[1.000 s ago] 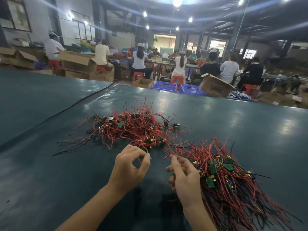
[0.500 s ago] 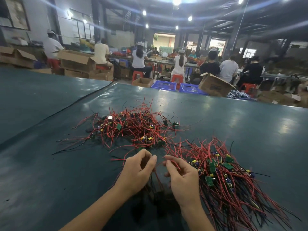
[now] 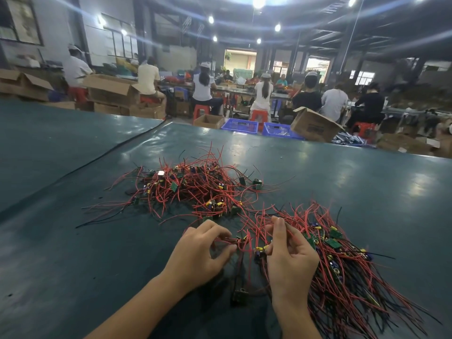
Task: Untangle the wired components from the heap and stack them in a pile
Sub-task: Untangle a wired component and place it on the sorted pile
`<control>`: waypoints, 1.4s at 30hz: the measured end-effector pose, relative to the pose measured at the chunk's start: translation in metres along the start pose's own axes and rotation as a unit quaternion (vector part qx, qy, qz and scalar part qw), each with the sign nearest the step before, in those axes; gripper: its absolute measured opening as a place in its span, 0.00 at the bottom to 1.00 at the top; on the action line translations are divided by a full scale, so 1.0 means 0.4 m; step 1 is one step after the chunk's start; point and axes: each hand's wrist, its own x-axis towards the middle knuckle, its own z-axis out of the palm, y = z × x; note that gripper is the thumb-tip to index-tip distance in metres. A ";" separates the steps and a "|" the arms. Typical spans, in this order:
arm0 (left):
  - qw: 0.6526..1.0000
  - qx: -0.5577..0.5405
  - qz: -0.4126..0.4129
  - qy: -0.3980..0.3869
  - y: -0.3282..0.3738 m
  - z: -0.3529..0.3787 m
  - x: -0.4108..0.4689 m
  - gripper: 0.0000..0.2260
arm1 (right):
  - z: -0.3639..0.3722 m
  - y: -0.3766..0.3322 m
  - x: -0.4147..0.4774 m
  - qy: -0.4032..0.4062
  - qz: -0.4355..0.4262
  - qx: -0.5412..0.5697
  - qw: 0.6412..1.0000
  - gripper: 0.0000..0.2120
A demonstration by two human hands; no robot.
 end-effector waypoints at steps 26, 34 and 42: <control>0.998 -0.036 -0.035 0.041 0.006 0.022 -0.001 0.14 | -0.007 0.067 -0.026 -0.238 -0.041 -0.295 0.925 0.10; 0.991 0.018 0.122 0.046 0.043 -0.003 0.003 0.11 | 0.007 0.042 -0.018 -0.163 -0.018 -0.160 0.973 0.11; 0.991 -0.114 0.013 -0.062 0.030 0.007 -0.006 0.12 | 0.022 0.019 -0.017 -0.122 -0.074 -0.068 0.987 0.16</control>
